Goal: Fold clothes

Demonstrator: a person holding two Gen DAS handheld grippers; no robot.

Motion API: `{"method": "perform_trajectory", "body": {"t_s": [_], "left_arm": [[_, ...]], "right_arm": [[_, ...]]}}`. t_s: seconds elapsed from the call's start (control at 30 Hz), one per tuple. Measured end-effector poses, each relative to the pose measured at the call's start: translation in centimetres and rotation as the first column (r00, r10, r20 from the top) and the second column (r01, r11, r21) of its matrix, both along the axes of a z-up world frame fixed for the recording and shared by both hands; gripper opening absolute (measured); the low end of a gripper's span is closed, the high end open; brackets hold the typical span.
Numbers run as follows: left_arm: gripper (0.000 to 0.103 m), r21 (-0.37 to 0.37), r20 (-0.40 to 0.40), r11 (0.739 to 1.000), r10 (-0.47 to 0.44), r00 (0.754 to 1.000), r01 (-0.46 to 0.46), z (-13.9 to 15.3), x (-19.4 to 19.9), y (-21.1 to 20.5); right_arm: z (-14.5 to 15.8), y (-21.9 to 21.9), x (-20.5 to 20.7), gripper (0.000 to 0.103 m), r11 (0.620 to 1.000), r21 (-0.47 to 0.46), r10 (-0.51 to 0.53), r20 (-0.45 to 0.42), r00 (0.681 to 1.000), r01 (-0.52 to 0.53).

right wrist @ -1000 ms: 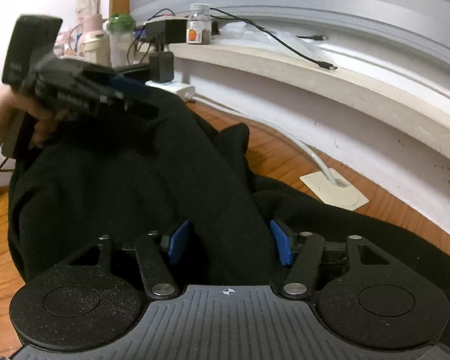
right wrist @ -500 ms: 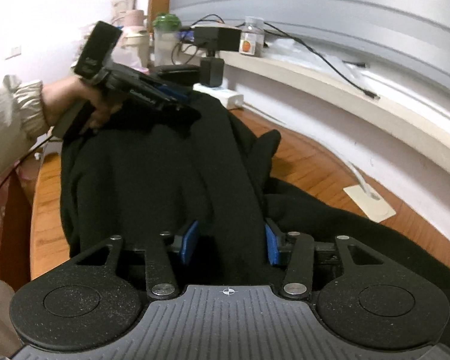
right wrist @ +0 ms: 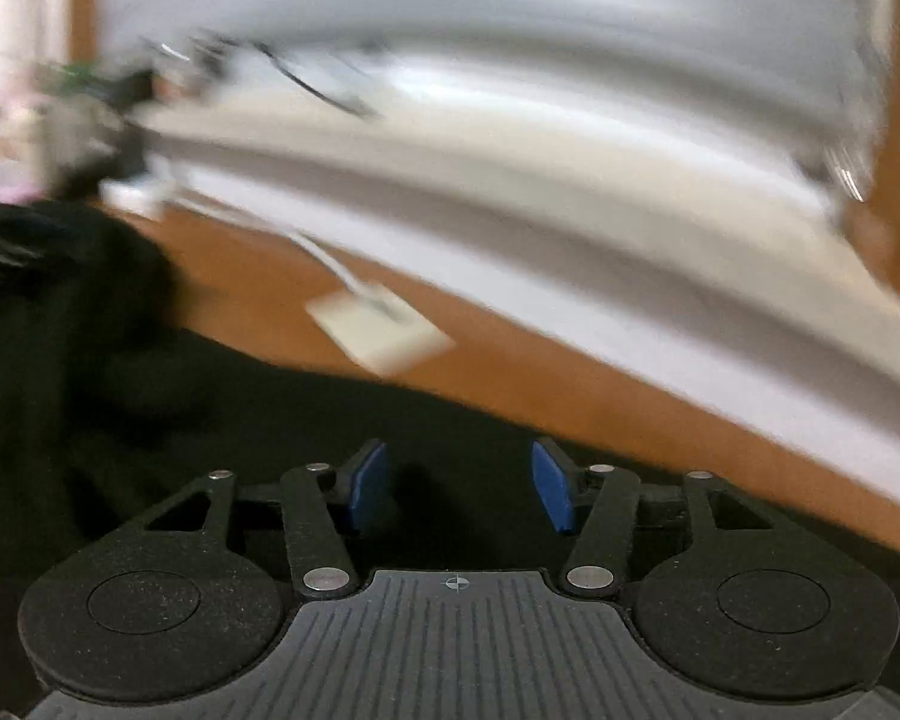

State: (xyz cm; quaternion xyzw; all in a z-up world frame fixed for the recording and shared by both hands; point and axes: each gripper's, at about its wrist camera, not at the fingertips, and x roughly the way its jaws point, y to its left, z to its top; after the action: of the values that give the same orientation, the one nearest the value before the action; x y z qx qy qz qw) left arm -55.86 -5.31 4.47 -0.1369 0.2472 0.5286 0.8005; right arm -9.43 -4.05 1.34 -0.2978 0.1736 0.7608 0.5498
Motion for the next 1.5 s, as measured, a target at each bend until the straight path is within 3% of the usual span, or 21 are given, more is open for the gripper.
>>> {"method": "perform_trajectory", "body": {"t_s": [0.07,0.2,0.43,0.6,0.77,0.9,0.97,1.07,1.2,1.33,1.43,1.5], "left_arm": [[0.077,0.0,0.0,1.0,0.001,1.0,-0.001,0.0,0.0,0.0],[0.077,0.0,0.003,1.0,0.01,1.0,-0.01,0.0,-0.1,0.0],[0.077,-0.014,0.007,0.998,0.059,0.998,-0.059,0.0,-0.4,0.4],[0.077,-0.044,0.007,0.996,0.073,0.997,-0.073,-0.2,-0.7,1.1],[0.078,-0.04,-0.015,0.997,0.07,0.997,-0.07,-0.3,-0.4,1.2],[0.079,-0.002,-0.056,0.998,0.063,0.996,-0.063,0.3,1.1,1.1],[0.079,0.016,-0.035,1.0,0.023,0.999,-0.023,1.0,2.6,1.0],[0.079,0.032,0.021,0.997,-0.065,0.998,0.065,2.0,6.1,1.5],[0.079,0.041,0.01,0.988,-0.151,0.988,0.151,1.8,11.3,2.5],[0.079,-0.008,0.012,0.985,-0.17,0.985,0.171,0.2,13.1,3.2],[0.079,-0.05,0.01,0.983,-0.176,0.984,0.176,-1.0,13.7,3.6],[0.08,-0.069,0.026,0.983,-0.169,0.985,0.171,-1.4,13.6,3.9]], "right_arm": [[-0.6,0.6,2.2,0.052,0.999,-0.02,-0.033,-0.048,0.998,0.032],[-0.8,1.3,6.1,0.051,0.983,-0.008,-0.185,-0.056,0.981,0.185],[-1.3,-1.3,11.9,0.045,0.932,0.022,-0.362,-0.021,0.932,0.363],[-1.2,-2.7,13.1,0.045,0.928,0.022,-0.371,-0.054,0.927,0.373],[0.0,-6.1,15.8,0.041,0.897,0.088,-0.42,-0.131,0.898,0.433],[1.3,-9.8,18.9,0.048,0.83,0.167,-0.526,-0.081,0.846,0.532],[1.4,-11.2,20.6,0.057,0.807,0.169,-0.562,-0.077,0.823,0.567],[0.8,-12.0,22.7,0.057,0.792,0.157,-0.592,-0.035,0.805,0.59],[-0.1,-12.0,24.5,0.064,0.761,0.182,-0.639,0.04,0.768,0.623],[-0.9,-12.7,27.2,0.066,0.688,0.183,-0.718,0.032,0.695,0.702],[-1.8,-13.6,29.2,0.066,0.668,0.153,-0.74,0.042,0.671,0.728],[-2.2,-14.0,30.0,0.067,0.677,0.123,-0.734,0.029,0.679,0.726]]}}
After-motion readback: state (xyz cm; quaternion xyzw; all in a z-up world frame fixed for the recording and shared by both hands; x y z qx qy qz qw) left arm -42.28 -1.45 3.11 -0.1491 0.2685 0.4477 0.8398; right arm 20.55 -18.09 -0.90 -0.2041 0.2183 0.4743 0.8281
